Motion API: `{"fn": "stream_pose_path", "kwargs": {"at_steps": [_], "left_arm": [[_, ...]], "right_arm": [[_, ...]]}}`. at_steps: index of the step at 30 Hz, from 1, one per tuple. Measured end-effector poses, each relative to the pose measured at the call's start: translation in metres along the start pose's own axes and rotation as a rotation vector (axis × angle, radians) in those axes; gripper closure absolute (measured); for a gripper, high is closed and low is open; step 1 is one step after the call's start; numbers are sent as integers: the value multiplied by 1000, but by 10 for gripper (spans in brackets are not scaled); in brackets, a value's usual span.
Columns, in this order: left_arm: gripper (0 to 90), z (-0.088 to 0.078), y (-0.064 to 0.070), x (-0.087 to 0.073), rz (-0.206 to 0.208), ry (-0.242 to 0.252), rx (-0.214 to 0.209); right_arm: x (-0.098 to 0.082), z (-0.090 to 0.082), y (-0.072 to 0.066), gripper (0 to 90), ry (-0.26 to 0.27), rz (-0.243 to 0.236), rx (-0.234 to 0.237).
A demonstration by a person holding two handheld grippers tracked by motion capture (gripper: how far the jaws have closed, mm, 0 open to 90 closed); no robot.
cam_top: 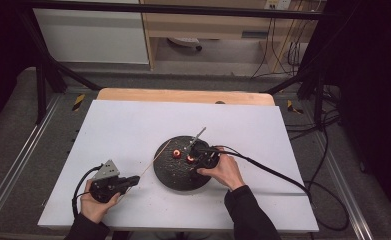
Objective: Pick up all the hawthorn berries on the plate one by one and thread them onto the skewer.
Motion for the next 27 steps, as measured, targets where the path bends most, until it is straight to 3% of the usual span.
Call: {"fn": "stream_pose_path", "kwargs": {"at_steps": [8, 20, 27], "left_arm": [[882, 0, 0, 0, 4, -4, 0], [882, 1, 1, 0, 9, -8, 0], [882, 1, 3, 0, 12, -5, 0]], "right_arm": [[-1, 5, 0, 596, -30, 13, 31], [0, 8, 1, 606, -50, 54, 58], [4, -5, -1, 607, 19, 119, 57]]}}
Point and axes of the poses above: each handheld gripper's, and its own axes: z roughly forward along the jaws, x roughly out of its top, y roughly to its right, the point moved 7 cm from there along z, roughly forward along the jaws, and after that the axes turned 6 degrees about -z, right-handed, at the moved point
